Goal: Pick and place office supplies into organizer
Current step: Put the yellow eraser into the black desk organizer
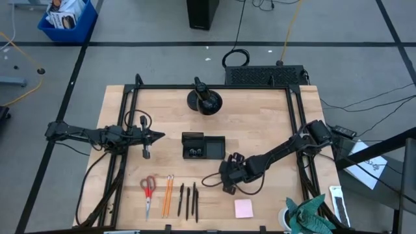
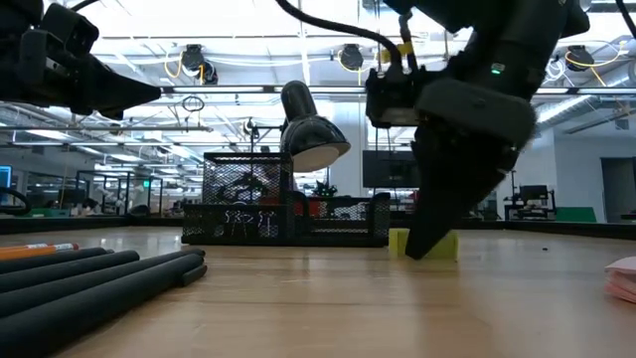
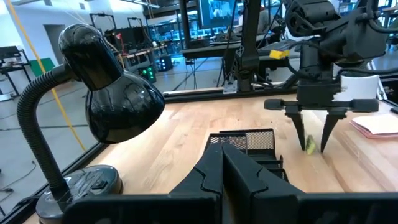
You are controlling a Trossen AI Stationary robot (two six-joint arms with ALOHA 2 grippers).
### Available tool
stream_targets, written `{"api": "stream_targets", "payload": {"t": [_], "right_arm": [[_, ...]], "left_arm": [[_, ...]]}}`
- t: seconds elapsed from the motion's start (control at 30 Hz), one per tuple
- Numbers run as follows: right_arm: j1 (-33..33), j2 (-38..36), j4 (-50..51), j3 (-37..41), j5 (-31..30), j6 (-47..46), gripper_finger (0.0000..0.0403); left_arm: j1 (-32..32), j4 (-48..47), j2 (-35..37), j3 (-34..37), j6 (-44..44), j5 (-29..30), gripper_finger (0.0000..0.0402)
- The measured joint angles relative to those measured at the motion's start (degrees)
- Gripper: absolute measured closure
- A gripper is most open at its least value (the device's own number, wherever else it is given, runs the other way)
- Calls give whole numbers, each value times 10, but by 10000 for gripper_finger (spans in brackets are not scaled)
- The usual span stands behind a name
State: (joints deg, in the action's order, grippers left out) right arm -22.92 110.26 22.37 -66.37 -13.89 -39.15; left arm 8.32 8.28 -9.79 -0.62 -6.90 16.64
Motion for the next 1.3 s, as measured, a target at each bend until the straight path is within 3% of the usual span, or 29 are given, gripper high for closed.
{"api": "stream_targets", "payload": {"t": [0.2,0.63,0.87,1.3], "right_arm": [[-15,2,5,1,-19,84,287],[-13,1,-4,33,5,89,378],[-12,-3,-25,18,4,118,370],[0,0,-20,-105,-8,266,370]], "left_arm": [[0,0,0,0,0,0,396],[0,0,0,0,1,0,396],[0,0,0,0,1,0,396],[0,1,0,0,1,0,396]]}}
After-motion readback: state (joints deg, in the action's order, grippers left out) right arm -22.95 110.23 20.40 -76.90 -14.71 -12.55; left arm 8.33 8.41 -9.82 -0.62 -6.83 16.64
